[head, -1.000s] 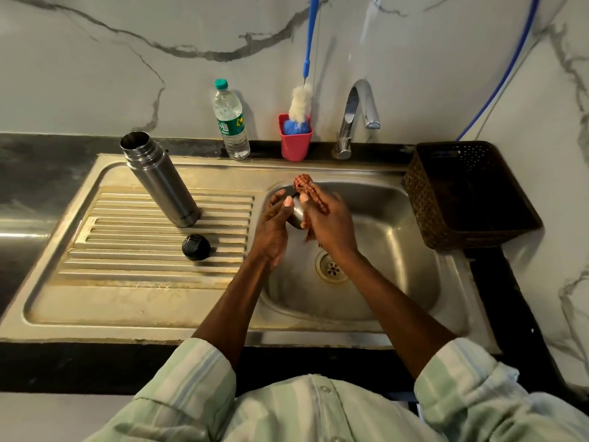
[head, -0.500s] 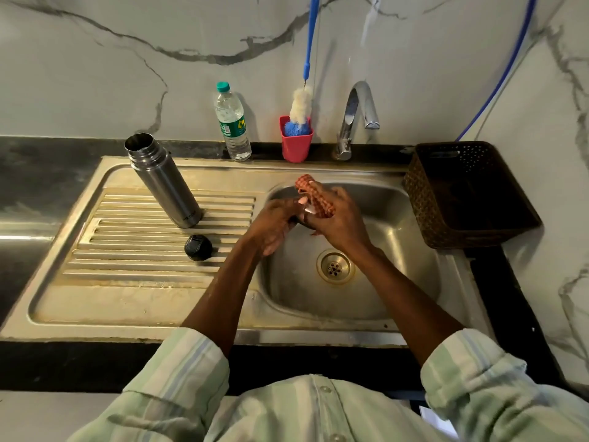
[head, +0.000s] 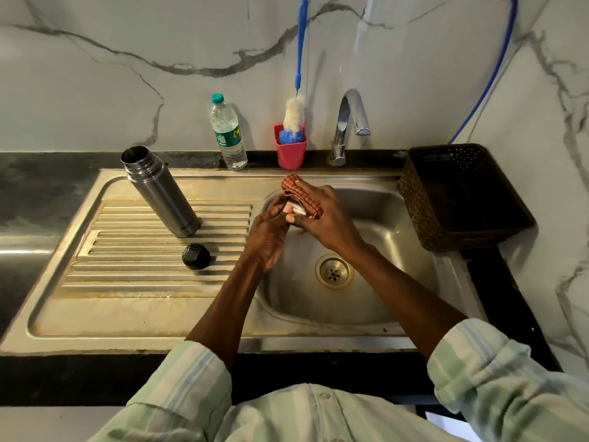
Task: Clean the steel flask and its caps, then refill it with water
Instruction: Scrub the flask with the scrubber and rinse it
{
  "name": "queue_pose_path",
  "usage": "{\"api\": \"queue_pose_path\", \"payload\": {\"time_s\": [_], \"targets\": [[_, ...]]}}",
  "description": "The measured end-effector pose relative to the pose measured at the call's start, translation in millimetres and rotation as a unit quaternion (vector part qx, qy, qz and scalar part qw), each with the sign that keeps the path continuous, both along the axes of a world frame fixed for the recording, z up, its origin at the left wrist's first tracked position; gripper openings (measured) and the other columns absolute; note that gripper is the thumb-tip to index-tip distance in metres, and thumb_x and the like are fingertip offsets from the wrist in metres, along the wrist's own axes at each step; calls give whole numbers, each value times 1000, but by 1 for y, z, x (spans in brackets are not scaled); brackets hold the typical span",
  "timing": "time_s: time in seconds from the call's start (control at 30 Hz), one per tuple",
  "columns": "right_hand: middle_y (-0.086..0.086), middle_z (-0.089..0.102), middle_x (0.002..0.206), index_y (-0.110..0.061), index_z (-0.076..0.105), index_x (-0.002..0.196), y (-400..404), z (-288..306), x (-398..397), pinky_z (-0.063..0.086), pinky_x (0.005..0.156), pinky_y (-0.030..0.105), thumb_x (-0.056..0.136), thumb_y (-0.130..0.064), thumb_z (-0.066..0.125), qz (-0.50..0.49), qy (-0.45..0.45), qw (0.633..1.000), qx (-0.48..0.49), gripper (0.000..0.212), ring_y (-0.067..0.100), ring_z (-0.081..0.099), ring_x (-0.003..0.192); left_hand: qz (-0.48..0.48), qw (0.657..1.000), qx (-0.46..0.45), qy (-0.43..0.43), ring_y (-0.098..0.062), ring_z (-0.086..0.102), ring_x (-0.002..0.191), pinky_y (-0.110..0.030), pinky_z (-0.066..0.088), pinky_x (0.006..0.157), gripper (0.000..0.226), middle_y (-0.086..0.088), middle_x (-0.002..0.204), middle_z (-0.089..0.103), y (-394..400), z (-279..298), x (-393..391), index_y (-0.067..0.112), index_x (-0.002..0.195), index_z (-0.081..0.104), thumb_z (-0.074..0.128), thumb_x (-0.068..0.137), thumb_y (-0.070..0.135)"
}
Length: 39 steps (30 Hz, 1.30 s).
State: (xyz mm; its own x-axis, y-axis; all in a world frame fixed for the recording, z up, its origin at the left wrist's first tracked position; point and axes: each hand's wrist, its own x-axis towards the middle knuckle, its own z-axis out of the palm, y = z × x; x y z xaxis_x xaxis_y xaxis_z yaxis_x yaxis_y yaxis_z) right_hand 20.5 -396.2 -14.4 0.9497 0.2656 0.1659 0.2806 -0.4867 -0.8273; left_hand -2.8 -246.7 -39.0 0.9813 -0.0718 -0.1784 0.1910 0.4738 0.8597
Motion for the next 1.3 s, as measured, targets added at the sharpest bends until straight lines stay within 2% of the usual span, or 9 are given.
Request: {"api": "queue_pose_path", "payload": {"time_s": [0.2, 0.4, 0.6, 0.67, 0.83, 1.0, 1.13, 1.2, 1.3], "targets": [[13, 69, 116, -18, 61, 128, -9, 15, 5, 57, 76, 37, 75, -75, 56, 14, 404, 845, 349, 77, 27, 67, 103, -45, 998, 21, -36, -25, 55, 128, -35, 45, 106, 62, -14, 140, 57, 3, 2, 3, -4, 147, 35, 60, 92, 9], [1, 56, 119, -29, 52, 138, 9, 5, -9, 51, 75, 18, 89, -51, 61, -75, 62, 990, 101, 54, 8, 58, 102, -19, 997, 56, -40, -24, 61, 120, -32, 51, 94, 83, -12, 131, 62, 1, 1, 0, -7, 144, 39, 79, 78, 25], [15, 63, 119, -18, 54, 138, -10, 1, -2, 60, 60, 29, 84, -45, 69, -3, 520, 680, 517, 63, 32, 65, 98, -50, 989, 122, -68, -10, 36, 142, -36, 40, 111, 38, 14, 154, 35, 8, 8, 3, 15, 115, 74, 77, 80, 31], [13, 62, 122, -18, 54, 138, -7, 6, 1, 59, 58, 28, 86, -37, 69, -18, 479, 704, 524, 57, 28, 66, 97, -69, 980, 169, -73, -10, 35, 142, -39, 36, 115, 30, 11, 155, 35, 12, 5, 6, 18, 112, 76, 70, 86, 33], [0, 60, 121, -27, 53, 138, -12, 4, 11, 56, 84, 31, 85, -34, 72, -41, 45, 994, 86, 57, 14, 62, 105, -76, 994, 69, 23, -22, 65, 110, -32, 51, 98, 33, -11, 114, 71, 9, 17, 10, 2, 125, 61, 54, 101, 24], [6, 63, 123, -23, 57, 135, -9, 13, 12, 56, 79, 31, 94, -38, 60, -85, 120, 974, 171, 43, 19, 61, 106, -34, 998, 48, 5, -27, 66, 99, -32, 54, 85, 27, -23, 108, 66, -6, 17, 11, -12, 120, 59, 56, 97, 2], [19, 64, 124, -12, 60, 131, -21, 22, 11, 60, 64, 30, 87, -41, 67, -33, 473, 737, 482, 54, 34, 62, 109, -27, 996, 15, -88, -27, 62, 115, -35, 55, 89, 34, -20, 128, 62, -9, 15, 7, -3, 130, 57, 54, 96, 4], [15, 65, 125, -14, 60, 130, -20, 24, 14, 59, 66, 31, 86, -38, 70, -24, 431, 782, 449, 51, 32, 64, 109, -29, 992, 48, -115, -24, 62, 118, -30, 54, 90, 38, -15, 129, 64, -8, 13, 7, -5, 133, 54, 56, 96, 5], [-1, 61, 120, -25, 59, 131, -9, 22, 13, 54, 78, 26, 85, -40, 72, -48, 103, 989, 99, 50, 16, 61, 104, -18, 989, 107, -105, -20, 67, 111, -25, 54, 87, 39, -16, 121, 67, -5, 9, 6, -12, 130, 54, 58, 95, 6]]}}
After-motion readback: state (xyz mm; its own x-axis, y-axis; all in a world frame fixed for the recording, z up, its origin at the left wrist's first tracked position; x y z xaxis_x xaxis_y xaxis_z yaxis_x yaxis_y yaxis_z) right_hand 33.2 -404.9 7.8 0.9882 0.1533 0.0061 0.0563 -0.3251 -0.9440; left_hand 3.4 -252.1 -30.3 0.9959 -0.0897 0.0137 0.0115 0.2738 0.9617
